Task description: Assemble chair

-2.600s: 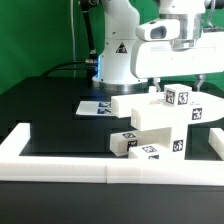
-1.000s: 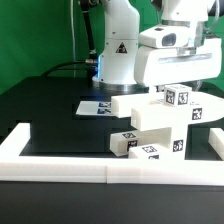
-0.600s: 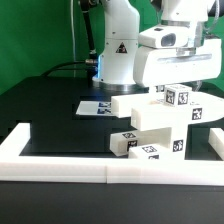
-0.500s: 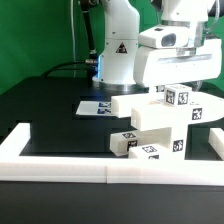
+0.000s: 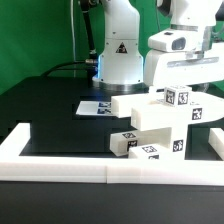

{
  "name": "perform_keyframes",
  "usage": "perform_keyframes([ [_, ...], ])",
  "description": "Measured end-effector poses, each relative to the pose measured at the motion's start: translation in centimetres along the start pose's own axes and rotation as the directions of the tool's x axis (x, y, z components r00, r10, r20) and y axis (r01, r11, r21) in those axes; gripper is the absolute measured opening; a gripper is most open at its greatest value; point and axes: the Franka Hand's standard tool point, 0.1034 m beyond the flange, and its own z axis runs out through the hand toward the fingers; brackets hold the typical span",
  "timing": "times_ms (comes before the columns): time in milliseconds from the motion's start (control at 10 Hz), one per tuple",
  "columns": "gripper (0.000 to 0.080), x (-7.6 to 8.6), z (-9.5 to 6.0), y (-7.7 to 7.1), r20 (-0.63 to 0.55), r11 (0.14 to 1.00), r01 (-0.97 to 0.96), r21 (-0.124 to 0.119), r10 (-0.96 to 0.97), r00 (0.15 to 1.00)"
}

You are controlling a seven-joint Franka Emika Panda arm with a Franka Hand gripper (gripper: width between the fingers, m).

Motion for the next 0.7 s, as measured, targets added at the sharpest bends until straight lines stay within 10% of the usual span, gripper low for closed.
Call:
perform_keyframes([
  [700,0.0649,-1.5,1.0,-0.6,0.013,1.000,-0.013,-0.006,0.013,1.000],
])
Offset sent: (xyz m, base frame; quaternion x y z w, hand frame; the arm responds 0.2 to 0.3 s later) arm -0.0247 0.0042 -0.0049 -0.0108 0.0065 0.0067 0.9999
